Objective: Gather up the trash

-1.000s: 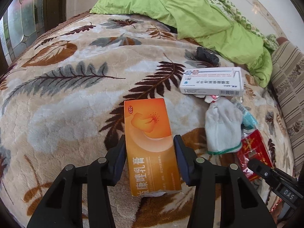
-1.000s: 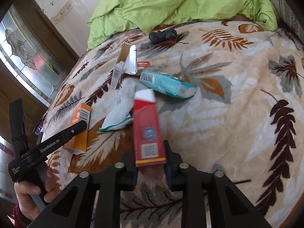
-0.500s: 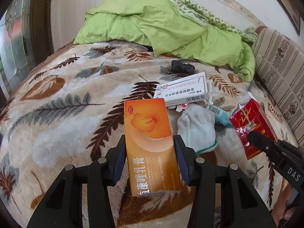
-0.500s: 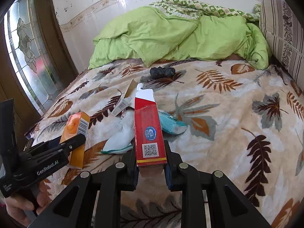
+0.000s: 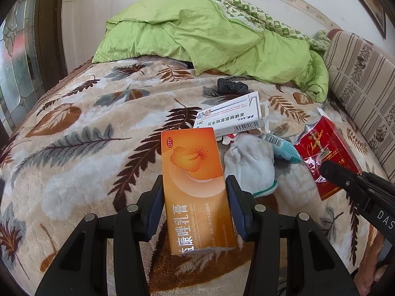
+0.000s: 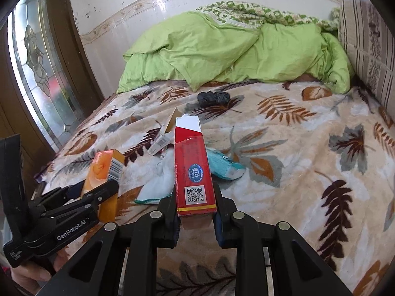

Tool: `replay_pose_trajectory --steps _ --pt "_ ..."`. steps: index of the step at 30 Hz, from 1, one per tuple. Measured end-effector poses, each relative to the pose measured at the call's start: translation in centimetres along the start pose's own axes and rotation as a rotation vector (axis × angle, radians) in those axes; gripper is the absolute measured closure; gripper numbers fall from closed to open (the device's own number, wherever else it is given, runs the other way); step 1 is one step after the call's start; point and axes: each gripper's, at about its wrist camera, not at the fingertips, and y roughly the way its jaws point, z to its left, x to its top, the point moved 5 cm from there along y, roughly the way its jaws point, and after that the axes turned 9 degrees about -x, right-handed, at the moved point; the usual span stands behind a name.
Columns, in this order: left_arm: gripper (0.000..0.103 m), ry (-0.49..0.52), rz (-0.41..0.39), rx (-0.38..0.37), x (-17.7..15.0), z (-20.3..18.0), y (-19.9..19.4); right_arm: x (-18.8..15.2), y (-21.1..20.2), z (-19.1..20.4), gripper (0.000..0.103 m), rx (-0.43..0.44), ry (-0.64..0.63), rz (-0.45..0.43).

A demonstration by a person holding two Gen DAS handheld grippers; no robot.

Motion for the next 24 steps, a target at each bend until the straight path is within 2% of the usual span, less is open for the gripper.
replay_pose_trajectory --steps 8,14,24 --pt "0.056 0.007 -0.002 0.001 0.0 -0.1 -0.1 -0.2 0.1 0.0 0.080 -0.051 -0.032 0.000" --pt "0.056 0.006 -0.003 -0.001 -0.1 -0.2 -0.1 -0.6 0.9 -0.3 0.080 -0.035 -0.002 0.046" --pt "0.056 0.016 -0.011 0.010 0.1 -0.4 -0.4 -0.5 0.6 0.0 0.080 -0.032 -0.001 0.026"
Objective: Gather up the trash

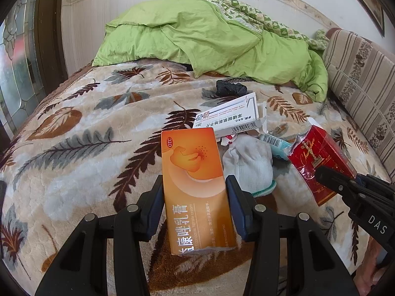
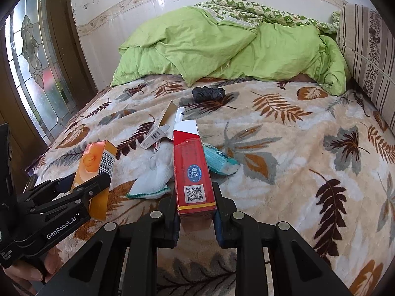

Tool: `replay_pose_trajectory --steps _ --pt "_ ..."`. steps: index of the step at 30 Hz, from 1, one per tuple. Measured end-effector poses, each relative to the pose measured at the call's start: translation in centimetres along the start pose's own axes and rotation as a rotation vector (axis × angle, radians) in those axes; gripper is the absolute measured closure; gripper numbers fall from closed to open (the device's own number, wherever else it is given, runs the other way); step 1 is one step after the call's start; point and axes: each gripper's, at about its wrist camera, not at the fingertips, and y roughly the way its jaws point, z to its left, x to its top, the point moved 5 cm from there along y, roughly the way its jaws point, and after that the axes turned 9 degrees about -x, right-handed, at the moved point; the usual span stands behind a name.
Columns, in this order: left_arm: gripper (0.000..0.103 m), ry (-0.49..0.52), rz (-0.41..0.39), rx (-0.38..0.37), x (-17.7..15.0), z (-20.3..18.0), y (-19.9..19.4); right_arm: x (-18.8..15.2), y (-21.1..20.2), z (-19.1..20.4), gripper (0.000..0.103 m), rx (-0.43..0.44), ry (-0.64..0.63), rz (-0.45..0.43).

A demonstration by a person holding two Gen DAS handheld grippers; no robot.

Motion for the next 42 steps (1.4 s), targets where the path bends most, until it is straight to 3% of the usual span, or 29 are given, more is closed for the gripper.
replay_pose_trajectory --steps 17,42 --pt "0.056 0.085 -0.046 0.057 0.1 -1.5 -0.7 0.2 -0.9 0.4 0.080 0.028 0.003 -0.038" --pt "0.056 0.118 -0.065 0.060 0.4 -2.7 -1.3 0.2 -1.3 0.9 0.080 0.049 0.006 -0.055"
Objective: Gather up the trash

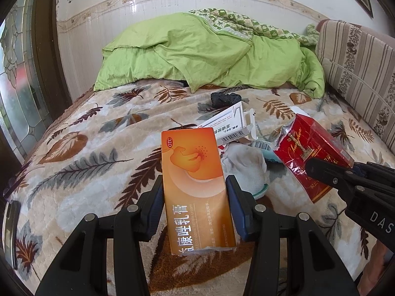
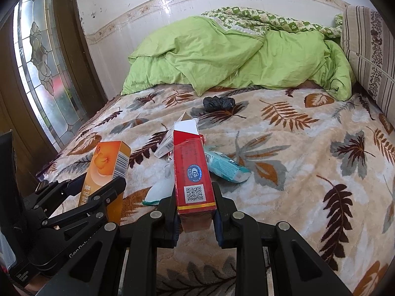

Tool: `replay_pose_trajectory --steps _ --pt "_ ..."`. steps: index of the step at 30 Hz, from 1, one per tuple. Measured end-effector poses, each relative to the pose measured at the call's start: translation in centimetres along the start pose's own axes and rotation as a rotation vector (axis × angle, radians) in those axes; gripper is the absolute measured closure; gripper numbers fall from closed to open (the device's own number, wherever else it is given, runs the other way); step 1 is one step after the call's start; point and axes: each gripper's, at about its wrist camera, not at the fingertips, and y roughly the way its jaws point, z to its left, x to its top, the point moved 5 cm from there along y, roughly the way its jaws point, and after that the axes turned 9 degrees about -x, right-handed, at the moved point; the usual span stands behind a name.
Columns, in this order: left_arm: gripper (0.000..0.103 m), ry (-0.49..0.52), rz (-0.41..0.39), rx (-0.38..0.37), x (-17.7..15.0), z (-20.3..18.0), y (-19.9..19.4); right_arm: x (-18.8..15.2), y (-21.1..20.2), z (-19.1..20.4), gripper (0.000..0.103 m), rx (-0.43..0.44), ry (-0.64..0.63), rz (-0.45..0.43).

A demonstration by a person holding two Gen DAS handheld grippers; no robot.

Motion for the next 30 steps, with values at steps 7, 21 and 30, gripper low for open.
replay_pose_trajectory --steps 7,21,30 --pt "0.056 0.006 -0.002 -0.006 -0.2 -0.7 -0.1 0.3 -0.6 -0.3 0.080 -0.001 0.018 -0.012" --pt "0.056 -0.048 -0.019 -0.229 -0.8 -4.3 -4.2 -1.1 -7.4 -3.3 0.080 0.067 0.178 -0.015" --pt "0.056 0.042 -0.009 -0.428 -1.0 -12.3 -8.6 -3.2 -16.6 -10.6 0.080 -0.014 0.274 -0.081"
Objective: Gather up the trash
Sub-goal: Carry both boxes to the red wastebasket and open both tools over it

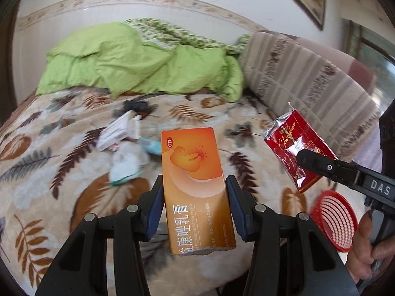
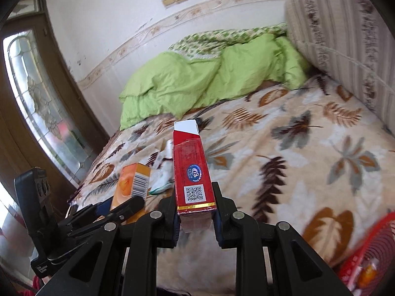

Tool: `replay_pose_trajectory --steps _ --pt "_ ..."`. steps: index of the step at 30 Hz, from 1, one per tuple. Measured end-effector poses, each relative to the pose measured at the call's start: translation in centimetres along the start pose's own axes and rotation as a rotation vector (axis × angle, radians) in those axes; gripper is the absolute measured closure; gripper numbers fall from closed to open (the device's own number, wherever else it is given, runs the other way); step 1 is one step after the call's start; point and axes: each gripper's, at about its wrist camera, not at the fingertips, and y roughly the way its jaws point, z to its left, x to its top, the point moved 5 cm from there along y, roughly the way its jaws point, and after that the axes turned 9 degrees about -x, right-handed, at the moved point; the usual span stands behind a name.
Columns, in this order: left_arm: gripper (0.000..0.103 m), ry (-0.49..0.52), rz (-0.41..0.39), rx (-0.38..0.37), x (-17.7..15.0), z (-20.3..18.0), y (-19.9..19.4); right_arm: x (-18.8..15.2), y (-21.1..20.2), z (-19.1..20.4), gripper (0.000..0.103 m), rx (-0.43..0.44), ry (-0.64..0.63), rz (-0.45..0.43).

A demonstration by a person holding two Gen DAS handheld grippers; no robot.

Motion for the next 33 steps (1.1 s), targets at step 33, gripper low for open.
replay_pose_trajectory --steps 33 --pt "0.037 0.215 0.255 -0.412 -1.3 -23.2 8.3 -5.3 -13.1 -25.5 0.070 -0.436 0.375 -0.018"
